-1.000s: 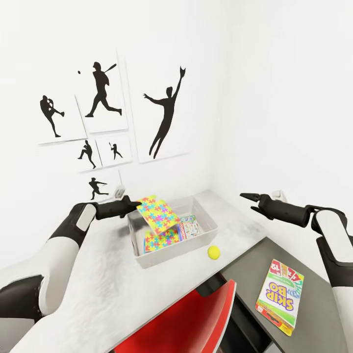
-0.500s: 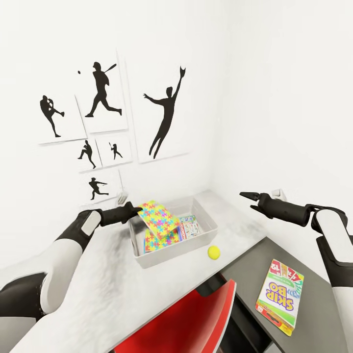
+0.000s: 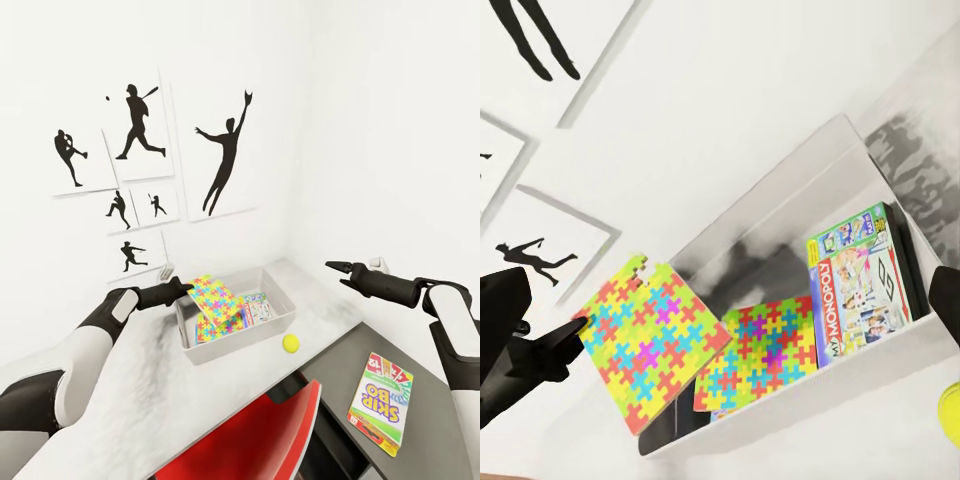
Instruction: Put all the toys in the child's room - the three board games (two on the bed and one on the table), the two jigsaw puzzles on the table, and the tennis ball on the table - inside the toy box on the table in the child's room.
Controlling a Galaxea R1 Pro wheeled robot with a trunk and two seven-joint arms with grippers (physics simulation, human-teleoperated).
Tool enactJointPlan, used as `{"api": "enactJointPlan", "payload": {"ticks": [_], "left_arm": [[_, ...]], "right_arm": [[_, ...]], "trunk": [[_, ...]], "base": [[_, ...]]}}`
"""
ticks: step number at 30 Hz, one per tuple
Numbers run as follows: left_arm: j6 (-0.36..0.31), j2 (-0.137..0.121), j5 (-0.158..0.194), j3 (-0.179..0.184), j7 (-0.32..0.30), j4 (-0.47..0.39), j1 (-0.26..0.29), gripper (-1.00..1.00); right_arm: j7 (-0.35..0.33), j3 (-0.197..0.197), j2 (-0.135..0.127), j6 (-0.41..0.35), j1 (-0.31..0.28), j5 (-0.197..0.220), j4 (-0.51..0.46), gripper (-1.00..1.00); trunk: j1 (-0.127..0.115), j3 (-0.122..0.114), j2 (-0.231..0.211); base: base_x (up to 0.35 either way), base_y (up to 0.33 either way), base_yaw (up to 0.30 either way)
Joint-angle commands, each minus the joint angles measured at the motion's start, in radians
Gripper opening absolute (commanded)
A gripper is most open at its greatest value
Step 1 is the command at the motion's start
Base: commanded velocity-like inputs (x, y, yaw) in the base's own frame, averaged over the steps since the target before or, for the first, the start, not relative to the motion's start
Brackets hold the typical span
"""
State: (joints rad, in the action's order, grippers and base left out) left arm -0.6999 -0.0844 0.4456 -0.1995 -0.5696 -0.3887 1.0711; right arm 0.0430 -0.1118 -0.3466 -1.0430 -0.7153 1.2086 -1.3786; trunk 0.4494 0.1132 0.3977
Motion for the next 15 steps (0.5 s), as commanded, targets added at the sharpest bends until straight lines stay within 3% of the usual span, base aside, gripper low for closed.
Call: {"api": "enactJointPlan", "payload": {"ticks": [1, 15], "left_arm": [[0.005, 0.001, -0.001, -0.005, -0.003, 0.000, 0.001, -1.00], [0.073, 0.002, -0.005, -0.001, -0.004, 0.003, 0.001, -1.00]], "right_arm": [[0.005, -0.001, 0.000, -0.004, -0.001, 0.005, 0.000, 1.00], [0.005, -0.001, 0.000, -0.004, -0.001, 0.004, 0.000, 1.00]], "trunk": [[0.001, 0.002, 0.002], [0.001, 0.002, 0.002]], "base": [[0.000, 0.000, 0.000], [0.000, 0.000, 0.000]]}}
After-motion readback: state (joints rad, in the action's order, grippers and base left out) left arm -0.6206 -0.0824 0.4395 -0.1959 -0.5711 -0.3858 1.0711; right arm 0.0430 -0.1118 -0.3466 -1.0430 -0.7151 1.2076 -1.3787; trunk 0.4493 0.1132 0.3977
